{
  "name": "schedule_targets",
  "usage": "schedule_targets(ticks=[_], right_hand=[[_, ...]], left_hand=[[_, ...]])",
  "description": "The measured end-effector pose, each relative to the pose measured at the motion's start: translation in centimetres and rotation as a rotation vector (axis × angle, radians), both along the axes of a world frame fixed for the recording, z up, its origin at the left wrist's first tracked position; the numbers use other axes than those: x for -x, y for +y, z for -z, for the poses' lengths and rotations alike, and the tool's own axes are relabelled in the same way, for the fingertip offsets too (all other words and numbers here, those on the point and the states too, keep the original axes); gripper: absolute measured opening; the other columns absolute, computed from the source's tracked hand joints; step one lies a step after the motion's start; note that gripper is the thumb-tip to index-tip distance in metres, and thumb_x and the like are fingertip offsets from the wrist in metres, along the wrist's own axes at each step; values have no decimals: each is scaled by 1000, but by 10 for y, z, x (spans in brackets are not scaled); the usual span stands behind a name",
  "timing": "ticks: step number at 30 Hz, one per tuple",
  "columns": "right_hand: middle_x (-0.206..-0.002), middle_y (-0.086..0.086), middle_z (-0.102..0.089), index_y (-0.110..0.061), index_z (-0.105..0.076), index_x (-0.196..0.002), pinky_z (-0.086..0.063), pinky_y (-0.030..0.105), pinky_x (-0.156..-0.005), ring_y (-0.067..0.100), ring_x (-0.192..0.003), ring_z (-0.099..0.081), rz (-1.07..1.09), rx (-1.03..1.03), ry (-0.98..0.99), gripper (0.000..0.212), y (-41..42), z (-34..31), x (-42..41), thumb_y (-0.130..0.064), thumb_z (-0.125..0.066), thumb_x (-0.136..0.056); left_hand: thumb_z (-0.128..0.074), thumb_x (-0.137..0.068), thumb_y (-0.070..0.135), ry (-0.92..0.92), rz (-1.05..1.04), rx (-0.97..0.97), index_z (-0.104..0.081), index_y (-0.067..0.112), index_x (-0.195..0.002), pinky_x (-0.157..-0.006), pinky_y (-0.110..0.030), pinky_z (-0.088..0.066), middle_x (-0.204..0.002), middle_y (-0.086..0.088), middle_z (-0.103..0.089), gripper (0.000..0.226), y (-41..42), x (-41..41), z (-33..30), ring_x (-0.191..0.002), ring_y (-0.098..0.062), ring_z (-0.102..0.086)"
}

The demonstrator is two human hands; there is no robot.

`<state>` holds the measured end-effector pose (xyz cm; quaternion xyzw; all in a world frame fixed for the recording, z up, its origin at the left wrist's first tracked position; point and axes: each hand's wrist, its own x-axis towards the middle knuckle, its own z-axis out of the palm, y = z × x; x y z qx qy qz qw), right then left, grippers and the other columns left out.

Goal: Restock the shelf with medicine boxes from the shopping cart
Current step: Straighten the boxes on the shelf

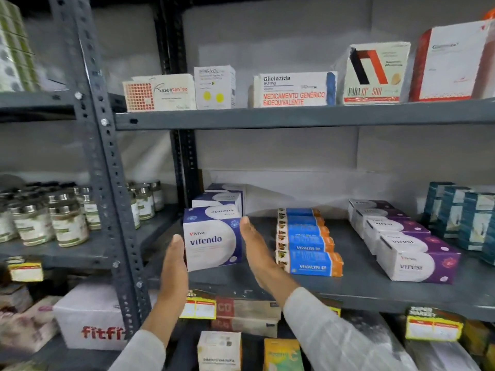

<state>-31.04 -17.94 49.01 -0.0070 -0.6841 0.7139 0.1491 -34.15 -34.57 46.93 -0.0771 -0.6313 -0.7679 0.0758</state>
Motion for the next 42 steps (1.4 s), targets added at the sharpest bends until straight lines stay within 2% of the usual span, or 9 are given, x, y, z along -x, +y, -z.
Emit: schedule_targets(ticks=[2, 4, 8, 12, 14, 22, 29, 35, 42], right_hand=[[-100, -15, -81, -30, -67, -122, -57, 14, -65, 2, -90, -77, 14, 111, -22, 53, -10, 5, 10, -66, -35, -99], [-99, -15, -81, -26, -67, -124, -56, 12, -63, 1, -88, -77, 24, 171, -25, 58, -18, 8, 14, -65, -31, -100], [-111, -17, -78, -35, -66, -123, -54, 16, -78, -1, -99, -74, 2, 225, -18, 67, -29, 15, 20, -77, -32, -83], [-137, -11, -68, -34, -52, -147, -41, 42, -118, 12, -128, -62, -41, 271, -48, 75, -31, 19, 24, -75, -20, -94], [-141, -9, -65, -34, -48, -151, -35, 45, -123, 14, -133, -58, -60, 276, -42, 78, -32, 20, 24, -77, -21, -92], [-135, -16, -69, -39, -49, -148, -47, 23, -94, 6, -126, -63, -64, 291, -13, 81, -33, 28, 23, -83, -26, -84], [-132, -17, -70, -43, -49, -144, -46, 22, -91, 4, -123, -63, -44, 290, -16, 77, -32, 26, 24, -83, -26, -82], [-118, -24, -75, -51, -56, -127, -47, 20, -86, -5, -106, -71, -44, 295, -20, 60, -31, 29, 24, -80, -26, -85], [-120, -27, -73, -46, -50, -137, -50, 17, -82, -6, -103, -72, -14, 227, -24, 67, -28, 24, 14, -80, -30, -84]], left_hand=[[-21, -103, 64, -8, 90, 23, -78, 51, -95, -88, -25, -44, -93, 31, -77, 59, -4, 11, 0, -88, 15, -70], [-15, -100, 69, -14, 145, 40, -79, 54, -93, -89, -27, -47, -97, 24, -80, 66, -8, 20, -2, -94, 7, -73], [-15, -97, 73, -64, 157, 5, -76, 34, -110, -84, -32, -51, -101, 10, -82, 73, -18, 38, -9, -96, -8, -77], [-23, -79, 89, -126, 246, -3, -68, 37, -117, -93, -35, -47, -109, 9, -81, 79, -38, 58, -12, -110, -12, -70], [-27, -74, 92, -143, 283, -14, -66, 37, -122, -97, -37, -46, -115, 7, -80, 83, -46, 63, -11, -118, -15, -66], [-23, -77, 93, -152, 345, -20, -64, 45, -124, -103, -37, -43, -121, 11, -78, 78, -52, 66, -8, -126, -16, -62], [-21, -78, 91, -151, 393, 9, -45, 32, -153, -126, -49, -26, -145, -1, -64, 99, -49, 60, -13, -138, -24, -54], [-20, -78, 90, -143, 396, 16, -44, 31, -154, -126, -50, -25, -148, -1, -62, 99, -48, 58, -13, -140, -24, -52], [-19, -88, 82, -147, 240, -7, -39, 28, -157, -117, -41, -32, -157, -4, -51, 89, -45, 51, -16, -145, -27, -46]])
